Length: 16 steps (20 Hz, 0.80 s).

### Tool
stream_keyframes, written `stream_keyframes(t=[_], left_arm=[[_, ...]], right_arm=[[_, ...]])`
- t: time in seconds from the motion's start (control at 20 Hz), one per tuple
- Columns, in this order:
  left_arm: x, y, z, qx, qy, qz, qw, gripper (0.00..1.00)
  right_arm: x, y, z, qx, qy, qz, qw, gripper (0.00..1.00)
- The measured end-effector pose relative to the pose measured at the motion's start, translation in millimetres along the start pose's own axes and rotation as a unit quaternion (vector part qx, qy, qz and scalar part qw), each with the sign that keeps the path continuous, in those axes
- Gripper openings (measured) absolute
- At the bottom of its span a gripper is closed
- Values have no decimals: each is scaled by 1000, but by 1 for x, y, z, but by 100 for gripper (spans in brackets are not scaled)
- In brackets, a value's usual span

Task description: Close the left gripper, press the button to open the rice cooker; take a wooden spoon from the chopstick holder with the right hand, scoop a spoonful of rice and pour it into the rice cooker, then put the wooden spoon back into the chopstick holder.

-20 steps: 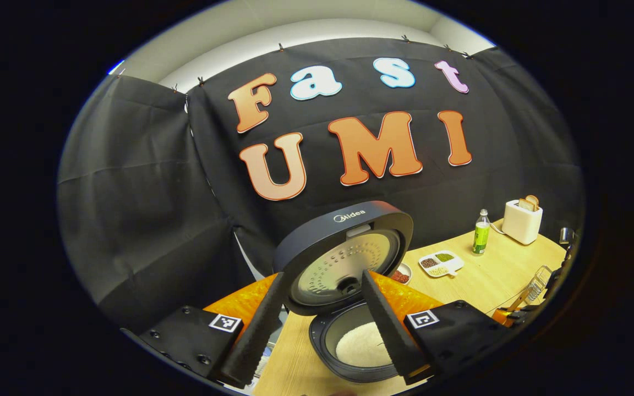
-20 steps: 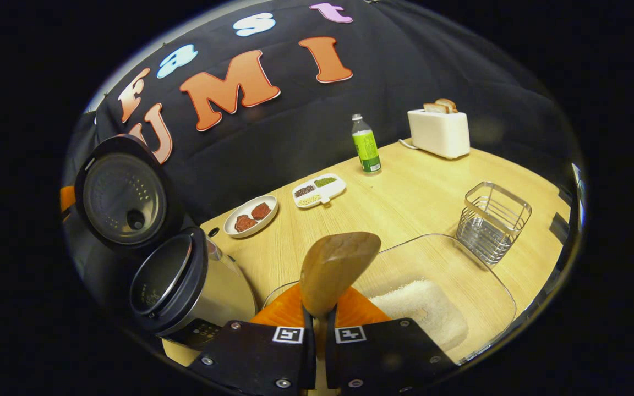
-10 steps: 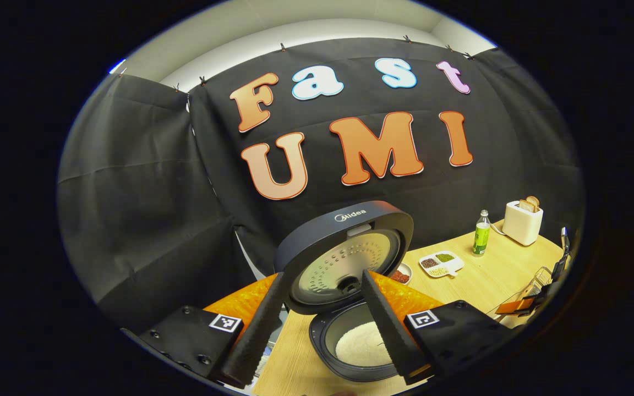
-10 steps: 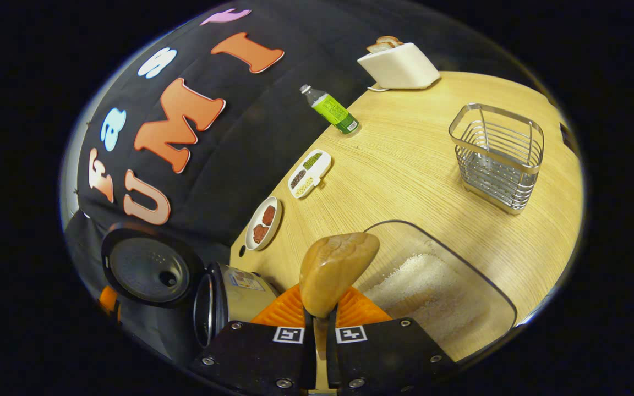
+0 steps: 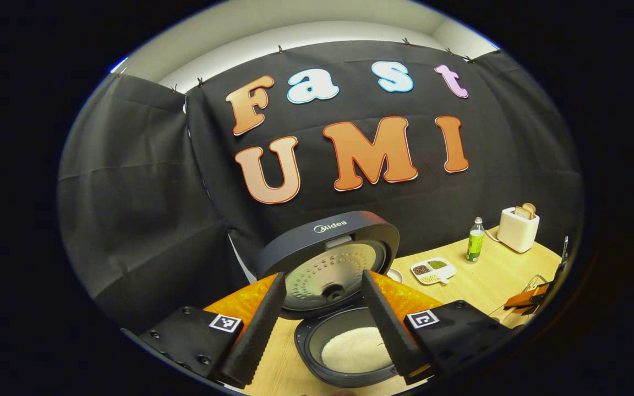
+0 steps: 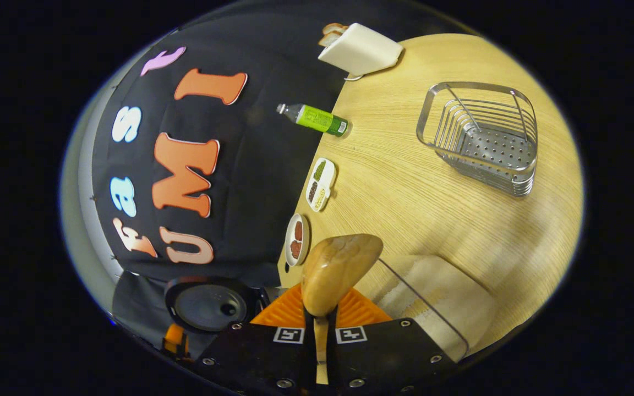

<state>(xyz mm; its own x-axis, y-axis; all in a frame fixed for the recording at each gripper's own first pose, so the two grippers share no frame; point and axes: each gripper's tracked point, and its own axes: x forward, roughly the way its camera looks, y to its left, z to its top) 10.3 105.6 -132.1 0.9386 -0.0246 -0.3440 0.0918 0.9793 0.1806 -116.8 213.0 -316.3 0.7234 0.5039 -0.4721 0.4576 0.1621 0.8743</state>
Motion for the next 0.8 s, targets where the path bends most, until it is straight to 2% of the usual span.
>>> stream_keyframes(t=[0.2,0.4,0.65,0.7,0.75,0.8], left_arm=[[0,0,4,-1,-7,8,1000,93],[-3,7,10,-26,-12,25,999,94],[-13,28,9,-37,-18,53,998,94],[-15,33,8,-37,-18,62,997,87],[-18,40,6,-36,-18,73,996,91],[-21,46,2,-35,-15,83,996,91]], right_arm=[[-14,49,28,77,-10,74,994,6],[-21,103,34,101,9,126,987,6],[-9,173,17,85,55,170,980,6],[-4,183,12,76,65,172,980,6],[2,189,6,66,76,171,980,6],[7,198,-2,53,86,171,980,6]])
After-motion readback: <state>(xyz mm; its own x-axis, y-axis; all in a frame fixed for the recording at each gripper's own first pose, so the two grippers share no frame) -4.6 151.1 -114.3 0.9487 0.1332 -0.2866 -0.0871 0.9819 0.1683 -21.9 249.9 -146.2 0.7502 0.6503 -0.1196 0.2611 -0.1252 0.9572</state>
